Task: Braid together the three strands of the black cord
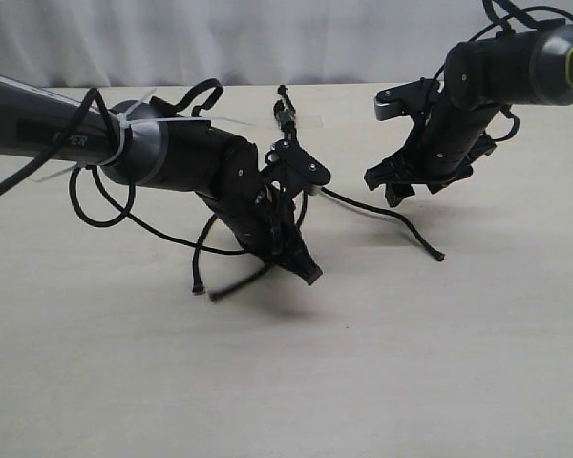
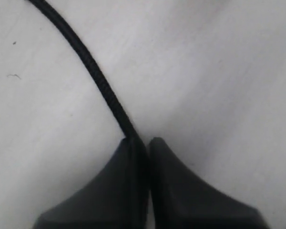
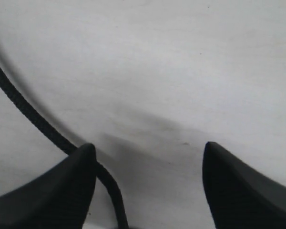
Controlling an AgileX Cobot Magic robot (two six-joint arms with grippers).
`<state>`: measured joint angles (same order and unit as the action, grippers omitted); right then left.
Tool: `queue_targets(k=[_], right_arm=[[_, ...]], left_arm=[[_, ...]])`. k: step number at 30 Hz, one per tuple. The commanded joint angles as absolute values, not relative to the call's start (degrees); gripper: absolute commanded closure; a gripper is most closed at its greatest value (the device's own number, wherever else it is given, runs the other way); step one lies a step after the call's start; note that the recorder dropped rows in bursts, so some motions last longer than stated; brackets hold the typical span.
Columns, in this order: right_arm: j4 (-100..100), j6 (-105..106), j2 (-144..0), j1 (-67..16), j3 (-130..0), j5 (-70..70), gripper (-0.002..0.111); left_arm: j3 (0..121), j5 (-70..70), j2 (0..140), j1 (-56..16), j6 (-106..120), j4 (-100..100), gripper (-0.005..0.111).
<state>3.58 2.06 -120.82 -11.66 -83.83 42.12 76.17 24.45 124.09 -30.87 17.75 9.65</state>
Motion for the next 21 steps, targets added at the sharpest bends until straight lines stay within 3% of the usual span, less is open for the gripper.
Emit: queue_targets(k=[1,10,21], right_arm=[[3.45,2.36,-120.60,-11.30,-83.77,41.59,0.047],[3.45,2.36,-120.60,-11.30,-83.77,41.71,0.047],[3.45,2.36,-120.60,-11.30,-83.77,41.71,0.047]], left_arm=[[76.33,26.70,124.15,-31.32,16.61,8.61,0.107],[84.11,38.11,119.93,-26.28,15.41,3.61,0.107],[84.68,33.94,123.58,-17.04,16.25,-0.59,0.107]])
